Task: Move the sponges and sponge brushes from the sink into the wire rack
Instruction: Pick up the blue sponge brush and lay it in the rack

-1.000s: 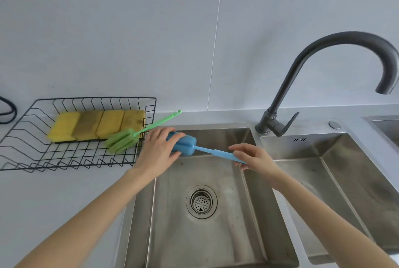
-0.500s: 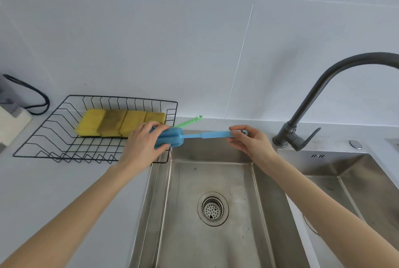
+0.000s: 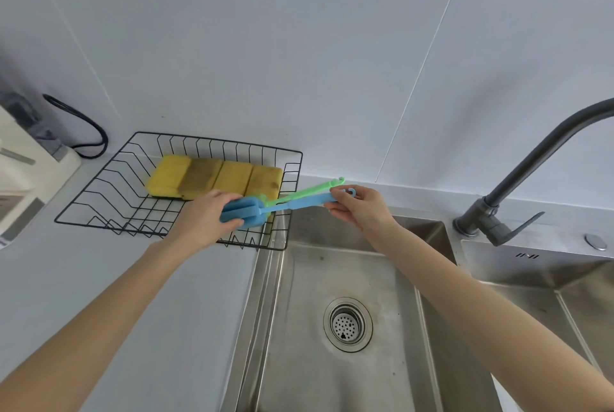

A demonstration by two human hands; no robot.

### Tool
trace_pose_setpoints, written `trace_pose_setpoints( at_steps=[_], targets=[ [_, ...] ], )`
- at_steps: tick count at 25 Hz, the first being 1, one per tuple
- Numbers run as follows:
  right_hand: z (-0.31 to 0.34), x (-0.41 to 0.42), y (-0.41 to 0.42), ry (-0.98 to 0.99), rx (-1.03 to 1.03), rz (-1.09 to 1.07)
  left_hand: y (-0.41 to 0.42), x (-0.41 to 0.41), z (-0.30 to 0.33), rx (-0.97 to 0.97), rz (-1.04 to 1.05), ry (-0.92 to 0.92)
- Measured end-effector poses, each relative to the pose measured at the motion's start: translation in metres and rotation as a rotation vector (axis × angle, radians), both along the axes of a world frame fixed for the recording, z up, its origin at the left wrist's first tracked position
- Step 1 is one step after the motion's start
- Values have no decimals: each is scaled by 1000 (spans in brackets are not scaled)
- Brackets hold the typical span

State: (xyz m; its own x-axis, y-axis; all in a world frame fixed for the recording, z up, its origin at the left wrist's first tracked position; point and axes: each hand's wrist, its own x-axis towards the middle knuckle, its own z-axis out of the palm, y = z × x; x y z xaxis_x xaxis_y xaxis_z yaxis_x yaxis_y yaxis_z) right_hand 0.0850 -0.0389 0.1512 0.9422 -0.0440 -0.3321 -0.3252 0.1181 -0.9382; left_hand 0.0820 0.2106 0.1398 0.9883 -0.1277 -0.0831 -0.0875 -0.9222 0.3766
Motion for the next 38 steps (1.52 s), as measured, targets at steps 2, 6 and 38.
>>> trace_pose_setpoints(
  at_steps=[2, 6, 38],
  targets=[
    [-5, 4, 4, 35, -6, -6, 3, 3, -6, -24, -6, 37],
    [-14, 8, 4, 95, -57, -7, 5, 9, -17, -62, -15, 95],
    [-25, 7, 20, -47, -707, 165, 11, 34, -48, -108, -12, 256]
  ],
)
